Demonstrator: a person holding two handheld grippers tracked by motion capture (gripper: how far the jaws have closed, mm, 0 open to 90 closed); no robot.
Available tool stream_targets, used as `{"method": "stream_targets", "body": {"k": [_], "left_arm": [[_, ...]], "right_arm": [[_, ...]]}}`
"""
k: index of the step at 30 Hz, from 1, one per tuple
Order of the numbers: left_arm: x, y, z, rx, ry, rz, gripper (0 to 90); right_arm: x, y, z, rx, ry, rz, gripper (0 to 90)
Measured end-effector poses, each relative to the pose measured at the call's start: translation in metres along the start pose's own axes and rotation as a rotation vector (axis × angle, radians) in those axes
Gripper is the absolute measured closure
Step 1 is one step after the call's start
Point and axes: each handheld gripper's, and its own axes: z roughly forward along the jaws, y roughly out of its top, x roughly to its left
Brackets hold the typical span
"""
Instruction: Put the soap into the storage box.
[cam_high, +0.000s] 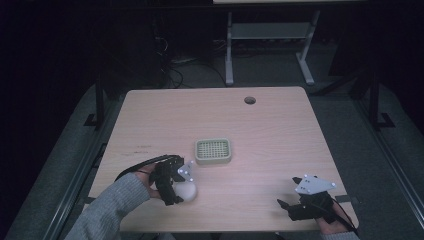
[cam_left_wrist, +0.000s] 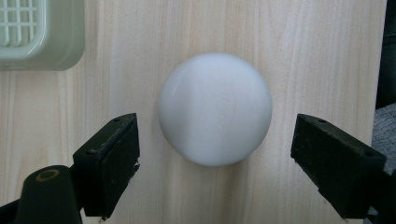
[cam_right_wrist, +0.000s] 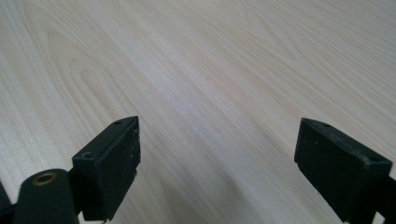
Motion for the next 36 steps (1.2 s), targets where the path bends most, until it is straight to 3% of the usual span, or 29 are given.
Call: {"method": "stream_targets", "body": {"k": [36], "left_arm": [[0.005,0.013,0.016,0.052,-0.043,0.019,15.2]], "right_arm": [[-0.001,0.0,-0.001,-0.007,0.002,0.01,13.9]]}}
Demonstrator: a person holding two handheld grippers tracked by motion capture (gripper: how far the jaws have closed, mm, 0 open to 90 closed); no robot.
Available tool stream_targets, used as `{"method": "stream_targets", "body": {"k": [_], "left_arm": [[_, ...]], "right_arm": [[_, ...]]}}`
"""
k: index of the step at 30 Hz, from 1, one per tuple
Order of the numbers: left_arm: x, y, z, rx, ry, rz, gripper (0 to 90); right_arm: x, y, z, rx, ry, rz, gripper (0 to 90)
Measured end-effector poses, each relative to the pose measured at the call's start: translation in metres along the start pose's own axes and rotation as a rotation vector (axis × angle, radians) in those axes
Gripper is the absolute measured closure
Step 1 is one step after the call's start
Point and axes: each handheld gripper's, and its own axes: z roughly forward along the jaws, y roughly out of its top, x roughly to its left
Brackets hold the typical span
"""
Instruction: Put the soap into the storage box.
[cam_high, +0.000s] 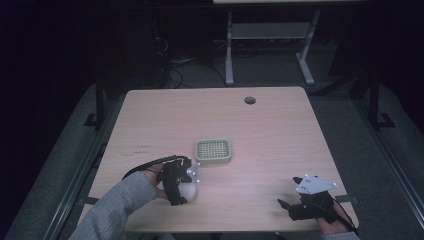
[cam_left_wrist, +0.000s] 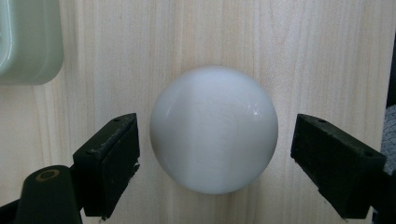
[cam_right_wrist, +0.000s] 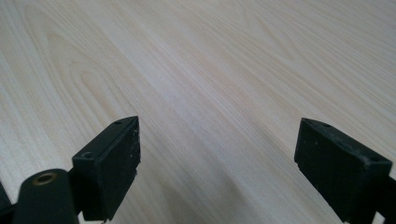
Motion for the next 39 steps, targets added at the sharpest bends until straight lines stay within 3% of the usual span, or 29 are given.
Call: {"method": "stream_targets", "body": {"k": [39], "left_arm": [[0.006,0.007,0.023,0.083,-0.049,0.006,15.3]], "right_arm": [[0.0,0.0,0.0,-0.001,0.003,-0.002,13.9]]}}
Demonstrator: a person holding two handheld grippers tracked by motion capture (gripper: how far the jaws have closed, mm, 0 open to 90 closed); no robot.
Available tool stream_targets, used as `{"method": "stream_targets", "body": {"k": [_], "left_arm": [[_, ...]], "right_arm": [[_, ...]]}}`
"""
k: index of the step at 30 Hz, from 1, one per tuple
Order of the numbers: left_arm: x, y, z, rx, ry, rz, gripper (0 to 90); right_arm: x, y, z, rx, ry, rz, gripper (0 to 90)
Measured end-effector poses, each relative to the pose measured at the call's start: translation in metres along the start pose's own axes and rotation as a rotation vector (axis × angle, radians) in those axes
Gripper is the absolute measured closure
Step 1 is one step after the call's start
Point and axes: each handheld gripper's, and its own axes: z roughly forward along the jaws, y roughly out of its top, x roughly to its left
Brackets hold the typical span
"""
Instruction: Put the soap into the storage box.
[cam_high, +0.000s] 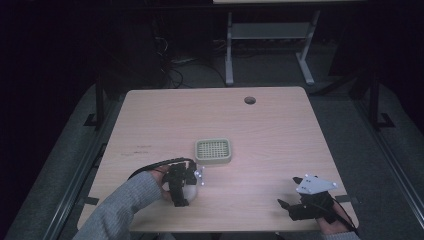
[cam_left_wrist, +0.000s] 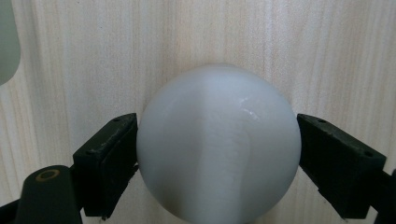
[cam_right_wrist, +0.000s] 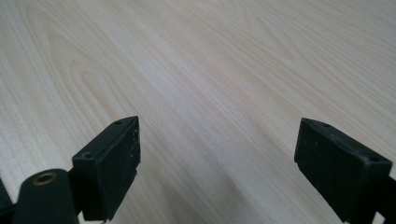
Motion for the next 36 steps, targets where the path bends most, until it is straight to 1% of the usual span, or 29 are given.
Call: {"method": "stream_targets", "body": {"k": [10,12,24,26,36], "left_arm": [[0.0002,-0.0004,0.0032,0.017,0.0,-0.001,16.0],[0.0001,-0.0006,0.0033,0.016,-0.002,0.002,20.5],[-0.0003,-0.0006,0.0044,0.016,0.003,0.003,21.7],[-0.0006,-0.0006,0.0045,0.016,0.009,0.006,22.4],[0.0003,-0.0012,0.004,0.014,0.008,0.007,23.7]], "right_arm": [[0.0005,0.0001,-0.0002,-0.001,-0.001,0.001,13.9],[0.0003,0.0001,-0.0003,-0.001,-0.001,0.0,13.9],[0.0002,0.0002,-0.0008,-0.002,-0.002,-0.001,13.9],[0.0002,0.0001,-0.0005,-0.002,-0.002,0.0,13.9],[0.0001,0.0,-0.0008,-0.003,-0.002,-0.001,13.9]]}}
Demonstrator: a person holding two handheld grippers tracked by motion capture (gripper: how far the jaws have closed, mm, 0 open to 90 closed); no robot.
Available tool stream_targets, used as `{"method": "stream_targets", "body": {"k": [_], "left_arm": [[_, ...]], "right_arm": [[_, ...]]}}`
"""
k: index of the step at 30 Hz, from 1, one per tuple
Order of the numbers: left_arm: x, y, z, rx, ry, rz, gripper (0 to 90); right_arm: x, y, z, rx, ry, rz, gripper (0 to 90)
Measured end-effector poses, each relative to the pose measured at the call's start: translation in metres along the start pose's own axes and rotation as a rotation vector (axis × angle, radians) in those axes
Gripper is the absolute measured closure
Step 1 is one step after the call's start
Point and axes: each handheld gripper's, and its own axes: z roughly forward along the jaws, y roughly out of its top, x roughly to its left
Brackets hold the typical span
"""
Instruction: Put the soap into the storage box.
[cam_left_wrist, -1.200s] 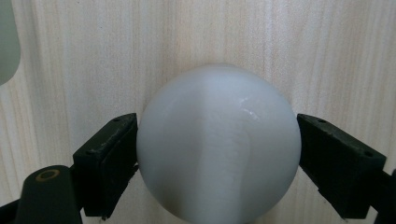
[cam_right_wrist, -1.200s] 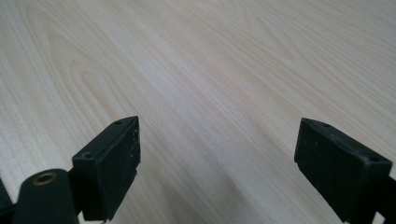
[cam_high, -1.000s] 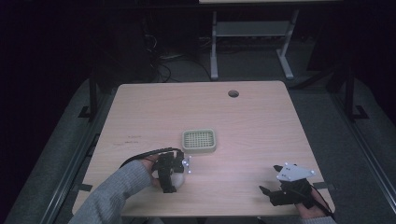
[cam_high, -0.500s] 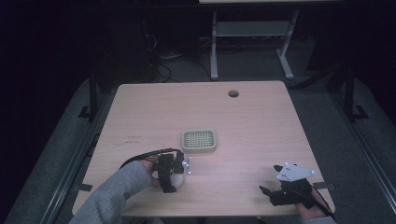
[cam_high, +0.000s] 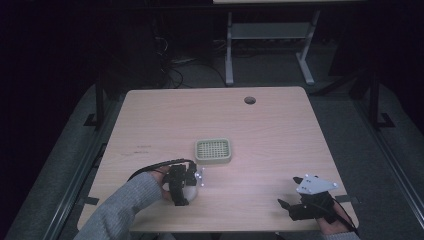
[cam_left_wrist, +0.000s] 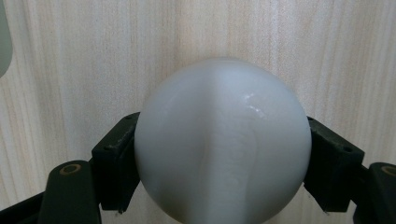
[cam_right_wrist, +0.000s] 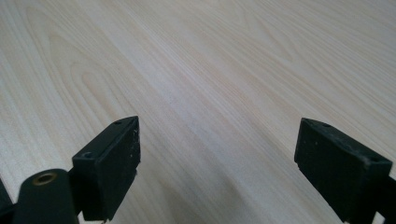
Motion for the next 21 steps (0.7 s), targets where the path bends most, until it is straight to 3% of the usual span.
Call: {"method": "stream_targets", "body": {"k": [15,21], "left_arm": [[-0.0028,-0.0016,-0.0003,-0.002,-0.006,0.005,24.2],[-0.0025,-0.0024,-0.0008,-0.007,-0.034,-0.004,24.3]], "right_arm": [[-0.0007,-0.0002,0.0002,-0.002,-0.001,0.002,13.9],[-0.0013,-0.0006,0.0005,-0.002,-0.002,0.005,13.9]]}}
